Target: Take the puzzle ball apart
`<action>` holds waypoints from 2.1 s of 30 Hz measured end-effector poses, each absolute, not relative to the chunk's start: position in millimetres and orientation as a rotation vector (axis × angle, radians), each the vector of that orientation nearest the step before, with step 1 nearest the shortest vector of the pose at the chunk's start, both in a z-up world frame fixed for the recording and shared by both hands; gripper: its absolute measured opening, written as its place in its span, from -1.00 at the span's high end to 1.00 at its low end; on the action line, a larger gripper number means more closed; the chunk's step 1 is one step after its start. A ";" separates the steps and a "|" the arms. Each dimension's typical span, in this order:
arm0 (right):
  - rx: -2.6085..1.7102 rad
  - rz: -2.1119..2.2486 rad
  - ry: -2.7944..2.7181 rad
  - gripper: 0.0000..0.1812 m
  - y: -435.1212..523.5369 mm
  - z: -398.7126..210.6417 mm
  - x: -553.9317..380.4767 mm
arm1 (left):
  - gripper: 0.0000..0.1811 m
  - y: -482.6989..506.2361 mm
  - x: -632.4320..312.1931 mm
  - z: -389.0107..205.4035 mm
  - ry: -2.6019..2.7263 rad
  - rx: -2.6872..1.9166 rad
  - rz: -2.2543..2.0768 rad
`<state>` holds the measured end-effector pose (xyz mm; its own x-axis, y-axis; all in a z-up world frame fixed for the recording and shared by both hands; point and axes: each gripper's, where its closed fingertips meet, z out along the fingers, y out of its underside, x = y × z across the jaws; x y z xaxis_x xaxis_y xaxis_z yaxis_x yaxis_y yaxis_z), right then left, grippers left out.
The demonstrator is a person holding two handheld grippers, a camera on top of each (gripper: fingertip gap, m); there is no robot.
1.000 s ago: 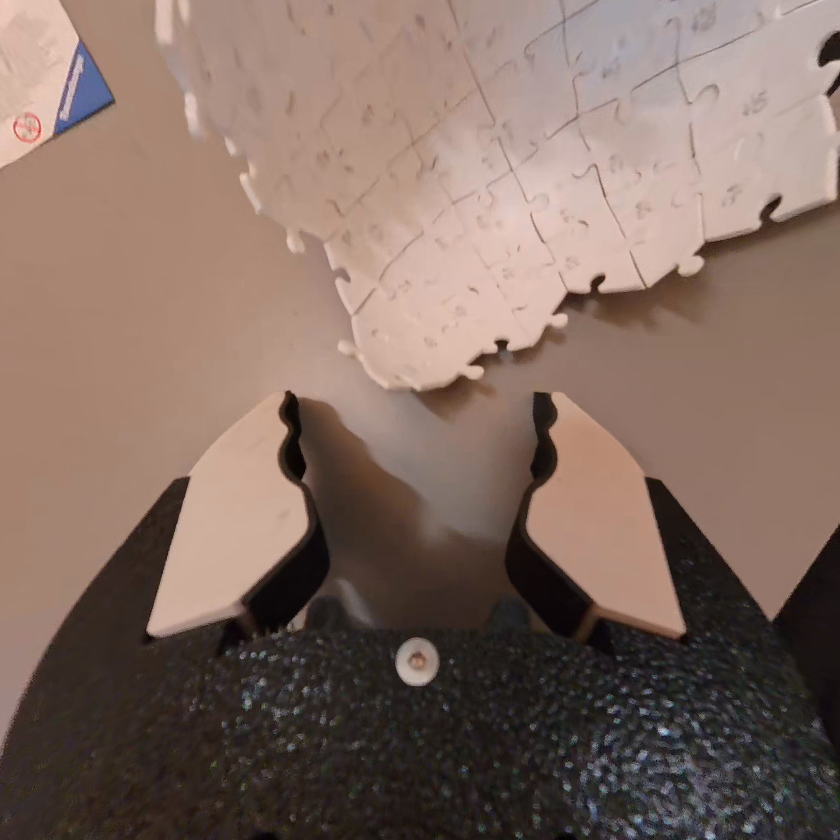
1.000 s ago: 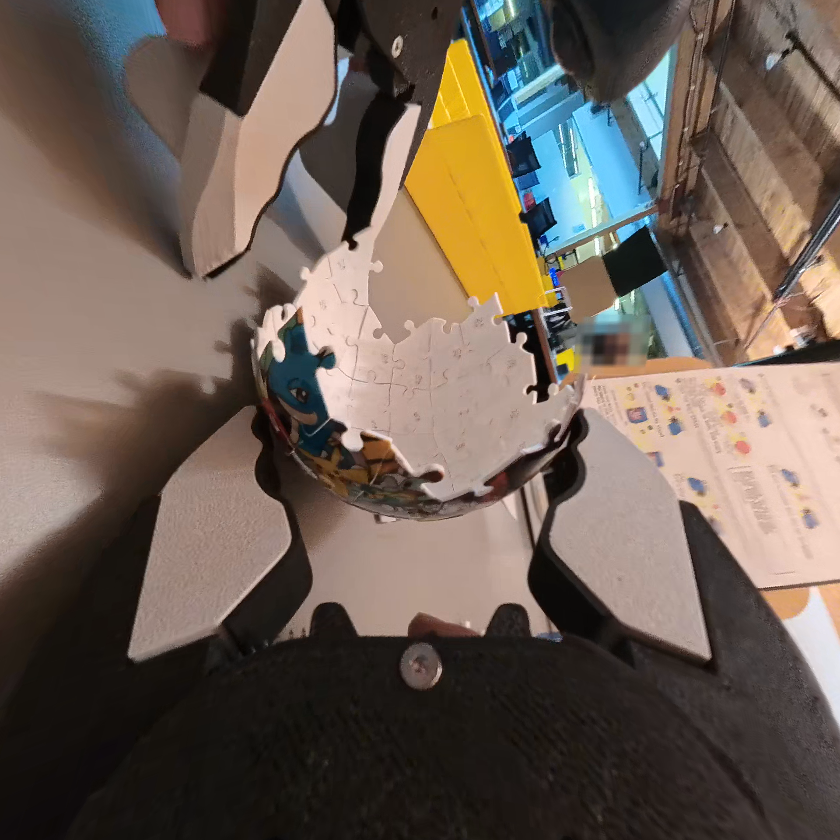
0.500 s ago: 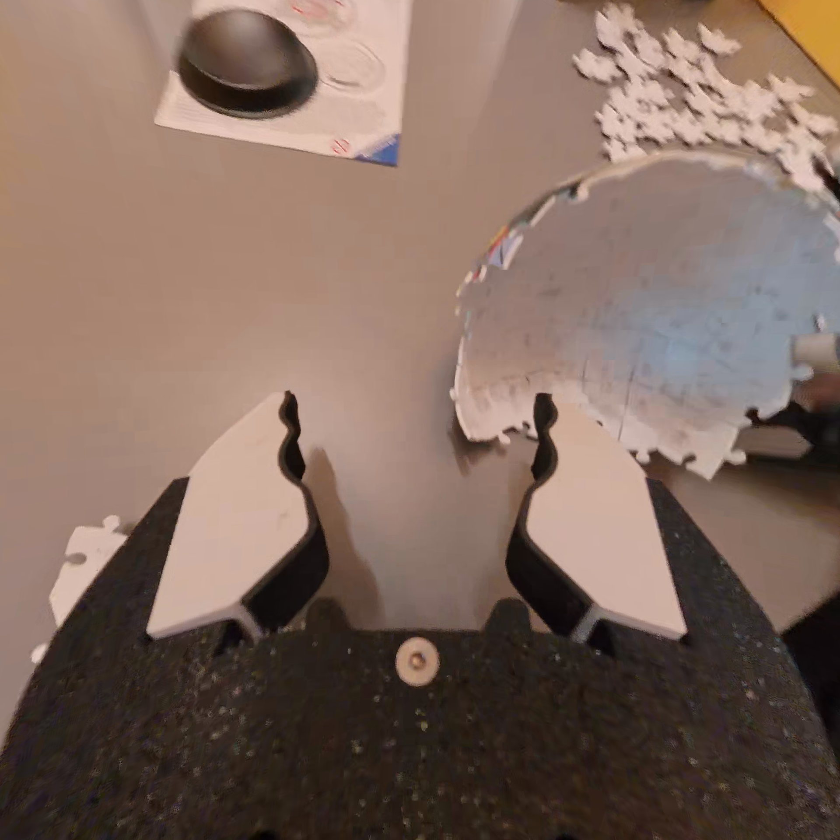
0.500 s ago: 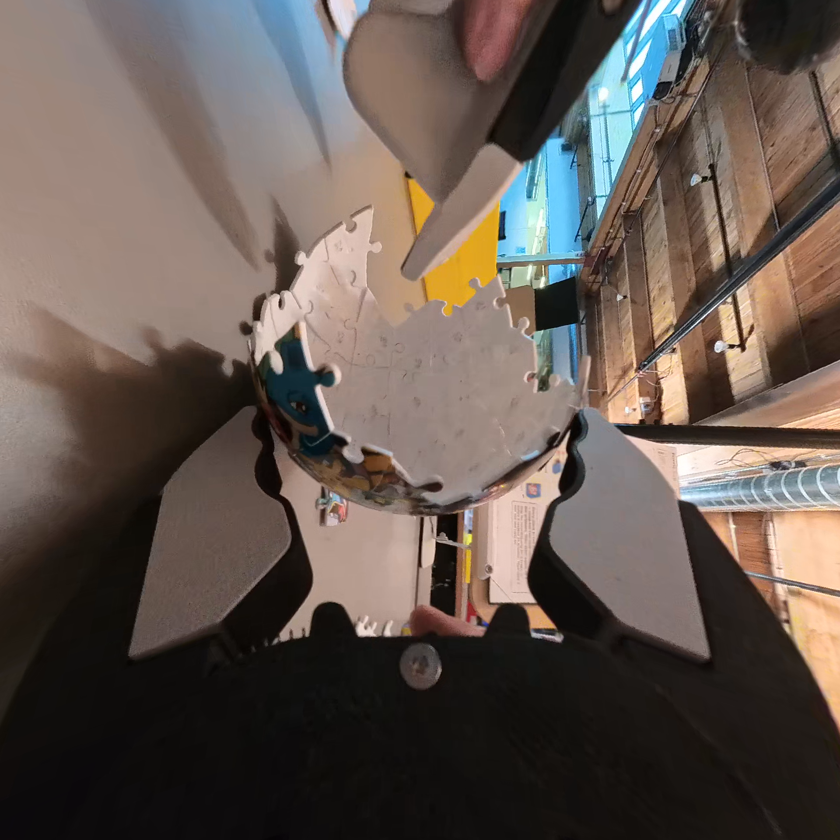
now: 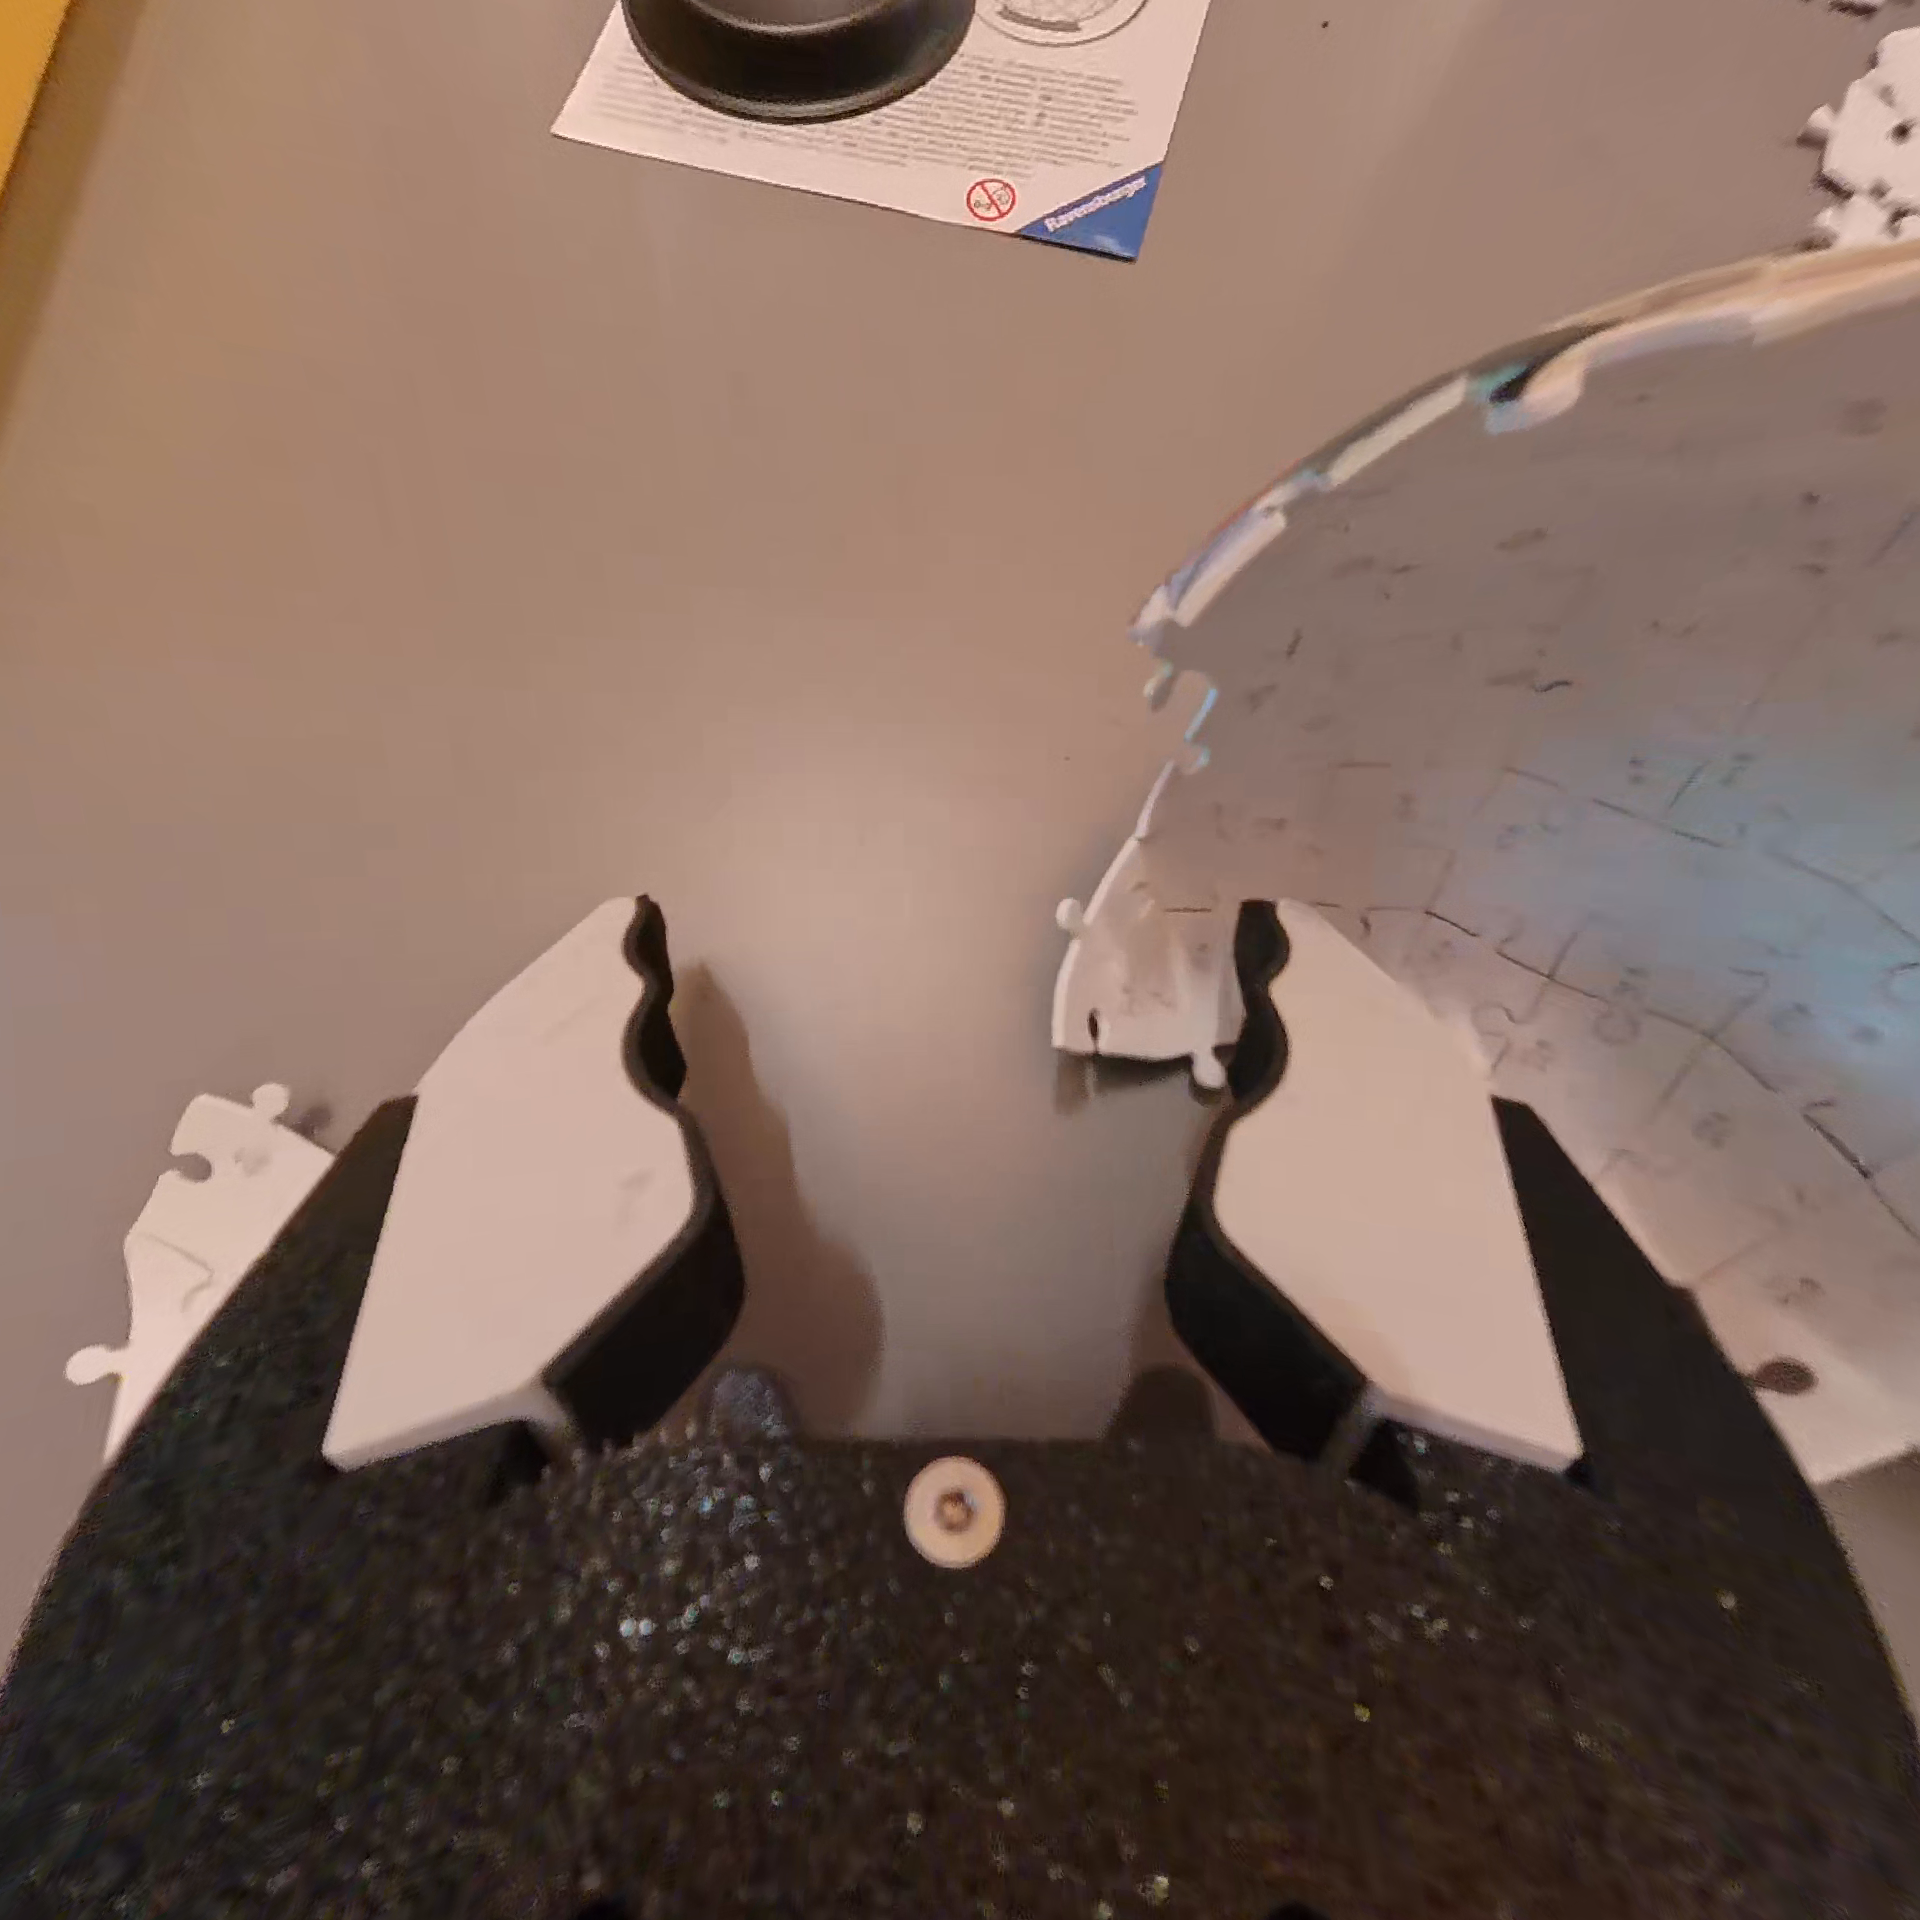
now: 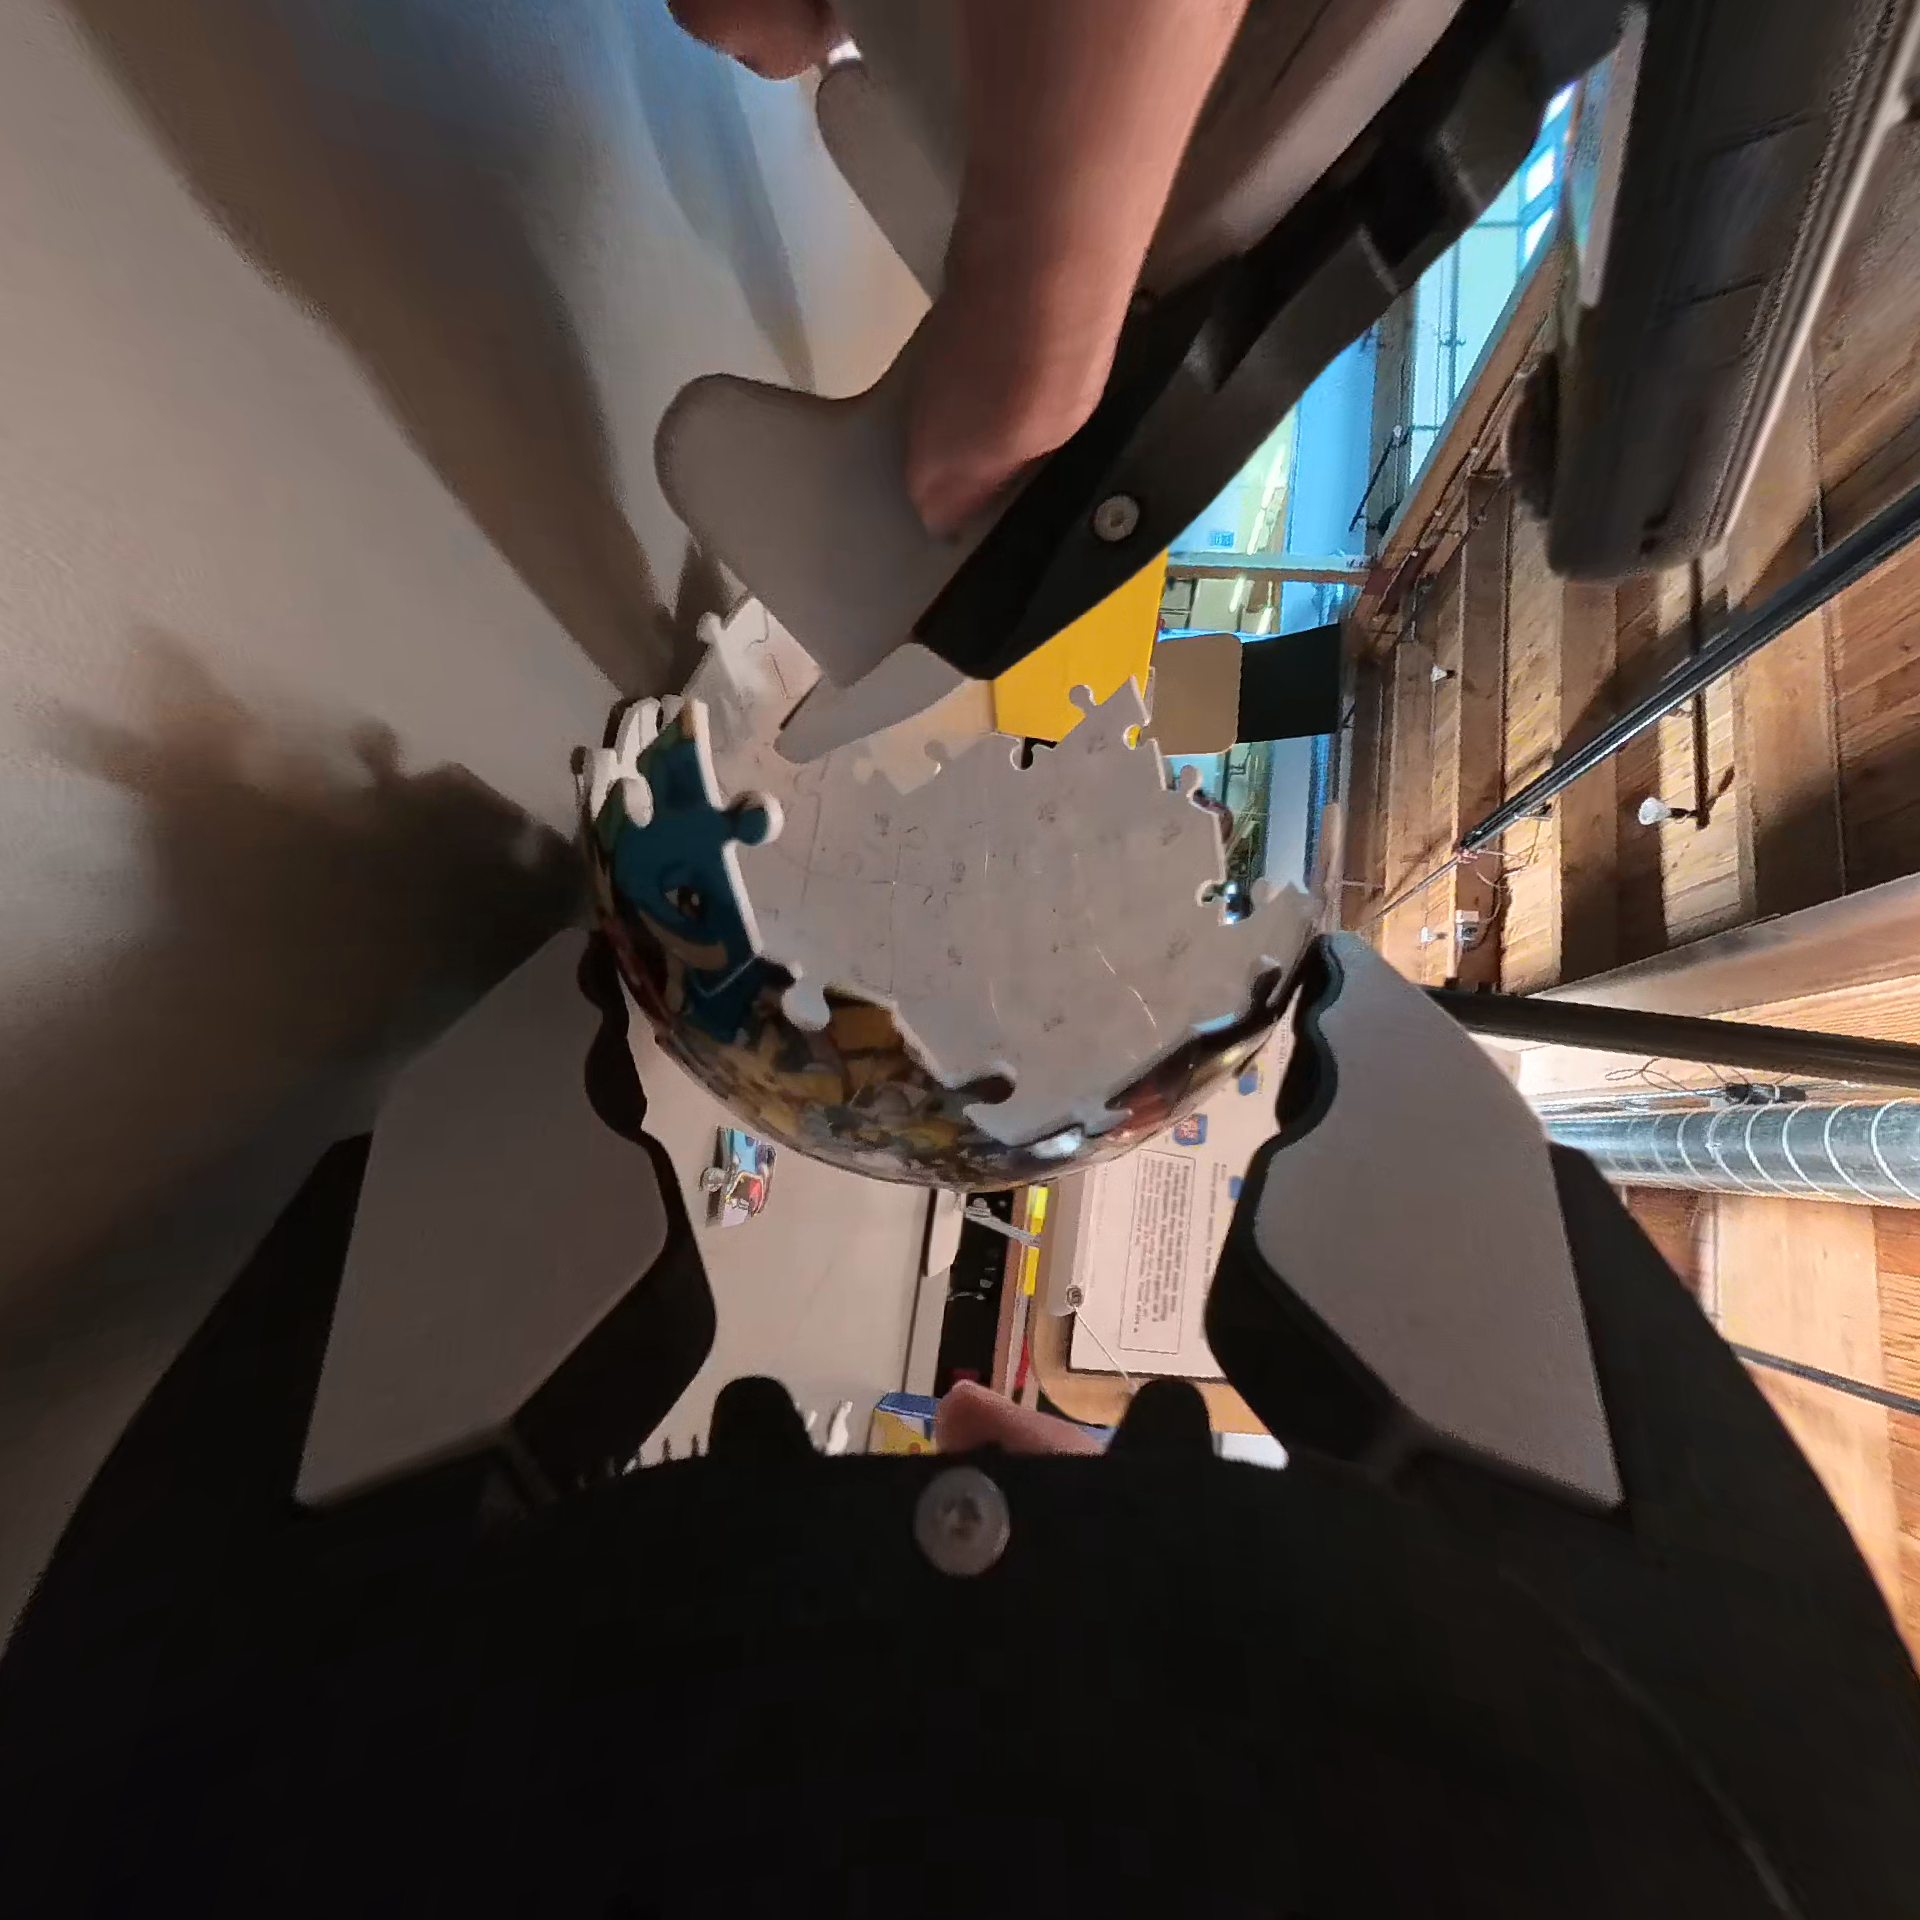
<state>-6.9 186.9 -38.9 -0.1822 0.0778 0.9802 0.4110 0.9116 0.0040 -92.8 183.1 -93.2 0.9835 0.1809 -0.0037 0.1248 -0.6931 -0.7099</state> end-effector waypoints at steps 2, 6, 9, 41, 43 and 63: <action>-0.384 -0.297 -1.738 -0.34 188.6 -38.8 -7.1 | -0.14 185.1 -95.2 -95.7 -0.210 -2.361 0.117; -0.404 -0.280 -1.730 -0.34 191.6 -39.3 -6.9 | -0.14 188.4 -92.5 -101.7 -0.183 -2.394 0.120; -0.418 -0.262 -1.725 -0.34 192.3 -39.2 -7.5 | -0.16 190.6 -90.4 -103.5 -0.153 -2.395 0.124; -0.434 -0.239 -1.644 -0.33 191.9 -38.8 -6.2 | 0.03 134.7 -157.8 -32.3 -0.065 -2.280 0.085; -0.433 -0.239 -1.642 -0.32 191.8 -38.9 -6.0 | 0.07 113.1 -182.7 -40.6 -0.089 -2.359 0.046; -0.402 -0.270 -1.717 -0.33 194.4 -39.1 -6.3 | 0.23 88.2 -190.9 -108.0 0.002 -2.553 -0.007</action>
<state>-6.3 194.4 -39.1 -0.1503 0.1149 0.9819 0.4102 0.9109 -0.0438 -190.9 88.2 -108.0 1.0000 -0.0032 0.0047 -0.0001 -0.8319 -0.5549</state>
